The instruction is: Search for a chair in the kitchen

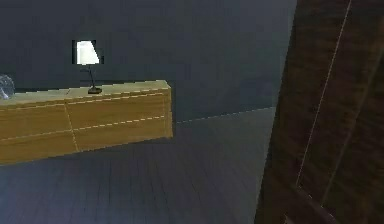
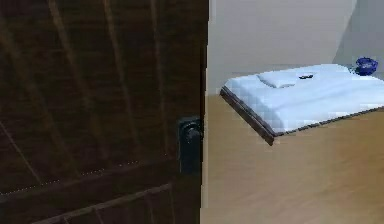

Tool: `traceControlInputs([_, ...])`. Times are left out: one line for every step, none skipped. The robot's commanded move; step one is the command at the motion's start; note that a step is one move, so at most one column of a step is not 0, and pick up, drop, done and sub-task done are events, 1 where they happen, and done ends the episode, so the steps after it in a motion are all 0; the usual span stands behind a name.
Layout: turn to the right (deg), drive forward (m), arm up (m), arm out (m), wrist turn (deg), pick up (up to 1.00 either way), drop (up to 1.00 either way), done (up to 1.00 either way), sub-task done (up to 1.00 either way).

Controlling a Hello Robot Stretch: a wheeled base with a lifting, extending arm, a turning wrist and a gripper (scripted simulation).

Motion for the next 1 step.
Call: traceControlInputs([0.0, 1.0, 0.0, 0.0, 0.0, 0.0, 0.0, 0.0, 0.0])
